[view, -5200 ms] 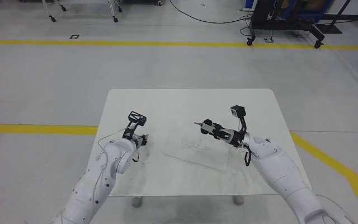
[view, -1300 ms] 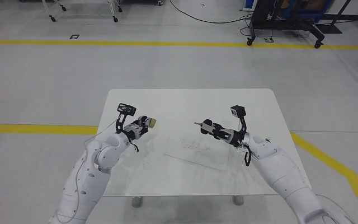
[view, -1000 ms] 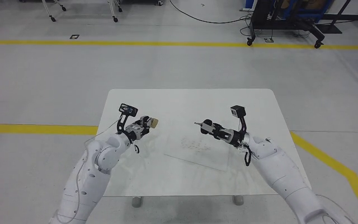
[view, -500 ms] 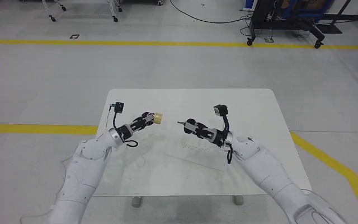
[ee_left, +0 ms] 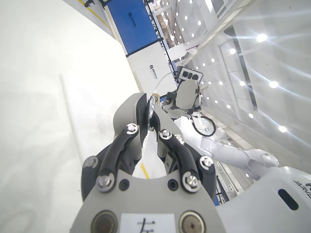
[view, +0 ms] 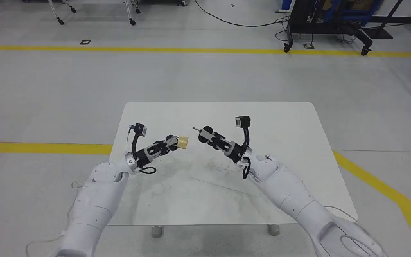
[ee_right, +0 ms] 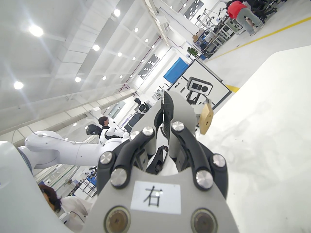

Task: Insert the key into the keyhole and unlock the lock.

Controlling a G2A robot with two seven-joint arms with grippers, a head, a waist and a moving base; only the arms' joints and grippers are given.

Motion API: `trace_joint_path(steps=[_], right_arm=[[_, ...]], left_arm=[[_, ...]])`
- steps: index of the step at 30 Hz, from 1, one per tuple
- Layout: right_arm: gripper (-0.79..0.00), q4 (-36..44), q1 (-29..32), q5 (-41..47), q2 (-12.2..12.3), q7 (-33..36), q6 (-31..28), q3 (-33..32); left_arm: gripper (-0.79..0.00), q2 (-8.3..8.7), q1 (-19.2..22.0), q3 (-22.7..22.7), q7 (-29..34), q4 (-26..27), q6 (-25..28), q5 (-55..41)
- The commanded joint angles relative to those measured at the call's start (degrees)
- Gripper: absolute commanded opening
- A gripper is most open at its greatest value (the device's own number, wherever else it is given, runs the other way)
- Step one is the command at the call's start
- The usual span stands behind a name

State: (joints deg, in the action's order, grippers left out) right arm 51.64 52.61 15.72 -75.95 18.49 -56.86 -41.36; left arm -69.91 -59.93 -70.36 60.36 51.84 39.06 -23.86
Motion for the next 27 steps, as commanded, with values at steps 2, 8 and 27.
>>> trace_joint_path(steps=[2, 8, 27], right_arm=[[-0.785, -2.58, -1.09, -1.15, -1.30, -2.85, -1.14, 0.62], [-0.785, -5.79, -2.79, -3.17, -3.68, -5.37, -1.14, 1.93], [-0.785, -11.31, -5.20, 6.12, -8.73, 6.14, -1.14, 3.84]], left_arm=[[-0.785, -0.33, 0.54, 0.72, 4.61, -1.53, 0.25, -5.66], [-0.785, -0.11, 1.22, 1.82, 5.92, -1.28, -1.05, -7.55], [-0.785, 0.54, 2.78, 2.32, 10.56, -5.47, -5.70, -18.46]])
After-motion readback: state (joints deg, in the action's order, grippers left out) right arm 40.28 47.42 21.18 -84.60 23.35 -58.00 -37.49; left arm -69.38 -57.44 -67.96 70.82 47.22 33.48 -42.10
